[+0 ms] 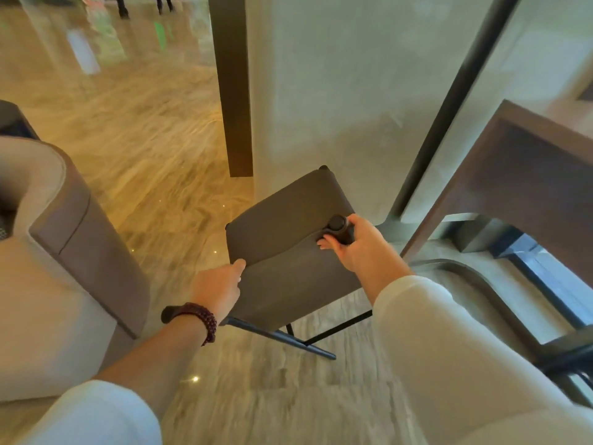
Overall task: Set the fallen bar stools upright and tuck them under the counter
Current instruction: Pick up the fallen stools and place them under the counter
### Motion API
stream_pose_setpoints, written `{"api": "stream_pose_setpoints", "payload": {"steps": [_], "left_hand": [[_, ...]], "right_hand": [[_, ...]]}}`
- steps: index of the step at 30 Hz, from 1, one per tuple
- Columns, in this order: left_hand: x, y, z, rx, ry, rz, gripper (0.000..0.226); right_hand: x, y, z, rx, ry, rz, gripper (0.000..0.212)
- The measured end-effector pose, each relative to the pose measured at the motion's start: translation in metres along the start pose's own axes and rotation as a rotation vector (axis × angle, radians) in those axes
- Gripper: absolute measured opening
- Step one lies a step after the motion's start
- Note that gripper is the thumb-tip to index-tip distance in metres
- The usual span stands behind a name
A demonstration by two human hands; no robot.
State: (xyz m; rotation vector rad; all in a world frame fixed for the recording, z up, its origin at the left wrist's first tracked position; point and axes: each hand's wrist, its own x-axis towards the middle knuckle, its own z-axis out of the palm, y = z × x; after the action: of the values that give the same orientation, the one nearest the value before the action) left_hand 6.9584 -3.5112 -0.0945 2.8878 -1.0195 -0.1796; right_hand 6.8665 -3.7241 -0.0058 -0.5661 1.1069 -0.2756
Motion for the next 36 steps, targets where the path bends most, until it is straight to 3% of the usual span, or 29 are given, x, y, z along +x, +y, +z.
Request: {"api": "stream_pose_setpoints", "payload": {"steps": [6,9,13,28,36], "left_hand": [[0.017,0.063,-0.012,0.065,0.110,0.194,0.032],[0.019,0.093,-0.015,0.084,0.172,0.304,0.028],[0.015,0.125,-0.019,0.109,0.235,0.413,0.025],[0.027,0.218,-0.037,-0.018,0.076,0.567,0.021],[0.029,0.248,-0.024,-0.045,0.167,0.727,0.022]], "right_hand": [[0.008,-0.053,-0.058,0.042,-0.006,-0.058,0.026],[0.004,-0.071,-0.090,0.084,0.007,-0.069,0.021],[-0.002,-0.085,-0.137,0.195,0.059,-0.026,0.044],[-0.025,-0.086,-0.280,0.471,0.179,-0.006,0.053],[-0.039,-0.063,-0.327,0.670,0.256,-0.042,0.055]]}}
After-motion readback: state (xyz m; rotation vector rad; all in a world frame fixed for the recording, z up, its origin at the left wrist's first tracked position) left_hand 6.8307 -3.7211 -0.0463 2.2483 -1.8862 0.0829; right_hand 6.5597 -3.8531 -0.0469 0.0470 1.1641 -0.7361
